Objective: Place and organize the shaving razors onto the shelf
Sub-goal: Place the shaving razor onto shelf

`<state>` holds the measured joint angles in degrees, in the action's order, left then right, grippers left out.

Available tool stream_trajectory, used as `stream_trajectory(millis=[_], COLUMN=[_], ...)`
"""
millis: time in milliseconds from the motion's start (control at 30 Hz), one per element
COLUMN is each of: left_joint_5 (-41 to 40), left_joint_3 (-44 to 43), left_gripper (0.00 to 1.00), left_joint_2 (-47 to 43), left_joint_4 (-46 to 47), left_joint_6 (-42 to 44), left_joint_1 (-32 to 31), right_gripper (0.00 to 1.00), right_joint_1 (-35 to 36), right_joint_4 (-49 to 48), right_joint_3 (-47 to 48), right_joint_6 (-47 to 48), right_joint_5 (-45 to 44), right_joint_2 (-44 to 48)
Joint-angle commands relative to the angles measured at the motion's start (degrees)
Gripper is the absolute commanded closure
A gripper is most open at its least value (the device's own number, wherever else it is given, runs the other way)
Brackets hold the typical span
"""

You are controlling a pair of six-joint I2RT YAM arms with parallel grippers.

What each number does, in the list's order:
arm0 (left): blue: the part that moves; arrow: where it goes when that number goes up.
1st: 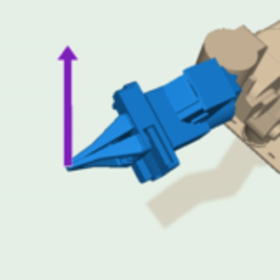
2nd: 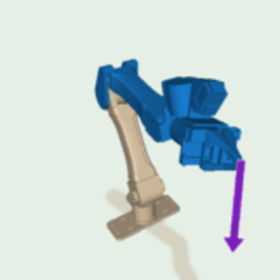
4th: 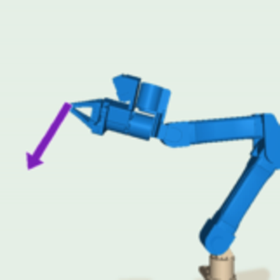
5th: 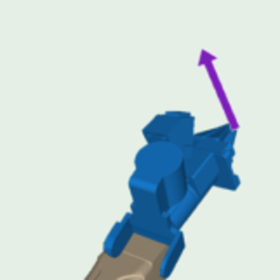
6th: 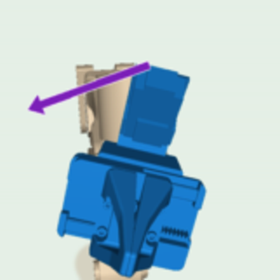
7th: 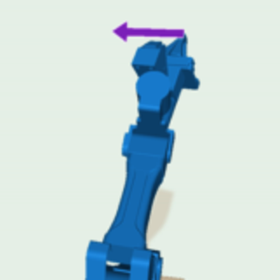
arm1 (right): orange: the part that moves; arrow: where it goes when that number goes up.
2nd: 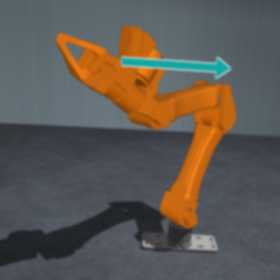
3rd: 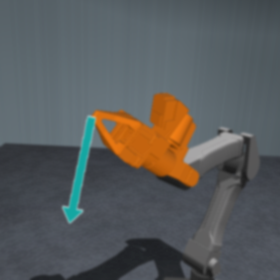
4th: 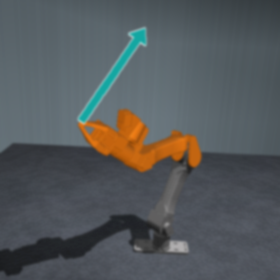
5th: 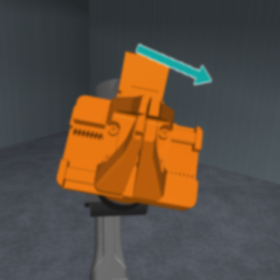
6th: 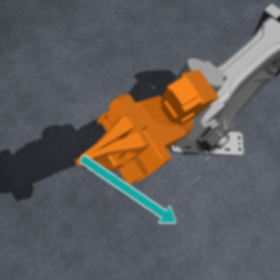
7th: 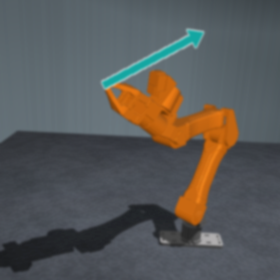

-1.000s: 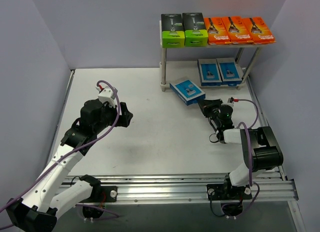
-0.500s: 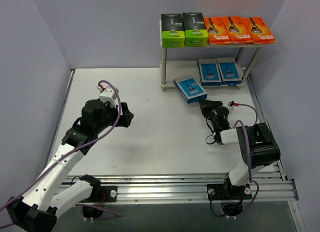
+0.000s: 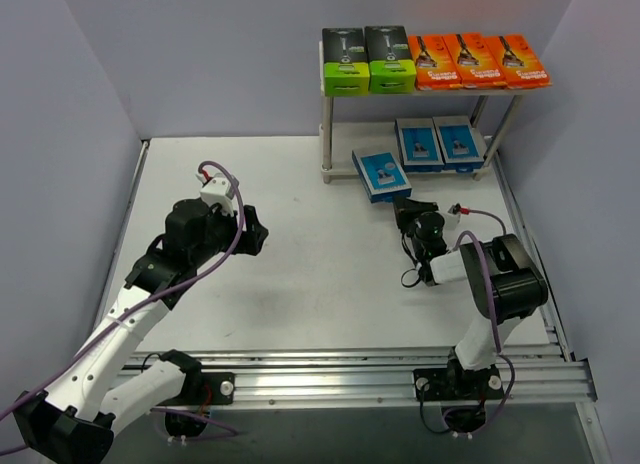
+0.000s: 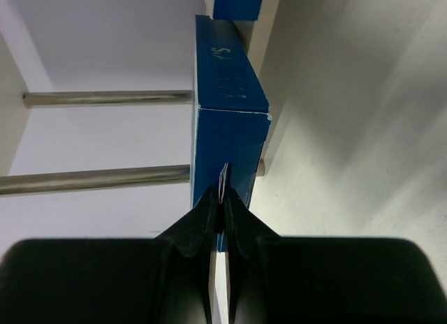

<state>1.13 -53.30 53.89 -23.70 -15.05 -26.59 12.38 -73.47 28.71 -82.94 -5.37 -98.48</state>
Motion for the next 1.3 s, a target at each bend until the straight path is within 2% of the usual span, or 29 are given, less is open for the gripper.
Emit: stream_trajectory(millis=[0,400,1267], left_joint_5=[0.1,0.3,-3.5], left_joint_3=[-1.6,-1.6,-2.2], left_gripper=[0.11,0.11,0.10], left_joint_2=[0.2,1.0,3.9], left_joint_4=[1.8,1.7,0.5], left_joint_6=[-0.3,-0.3,0.6], left_joint_1=[-0.4,-0.7,-2.5], right_gripper=[1.00,1.00,1.00], right_joint_1=[2.1,6.6,9.6], right_joint_4=[-6.9,-13.1,-12.9], right_joint_3=[2.8,6.9,20.2], right_joint_6=[-1.0,-2.7,-4.0], right_joint_5=[-5.1,-14.8,-23.1], right_joint_2=[-1.7,-8.3,-18.2])
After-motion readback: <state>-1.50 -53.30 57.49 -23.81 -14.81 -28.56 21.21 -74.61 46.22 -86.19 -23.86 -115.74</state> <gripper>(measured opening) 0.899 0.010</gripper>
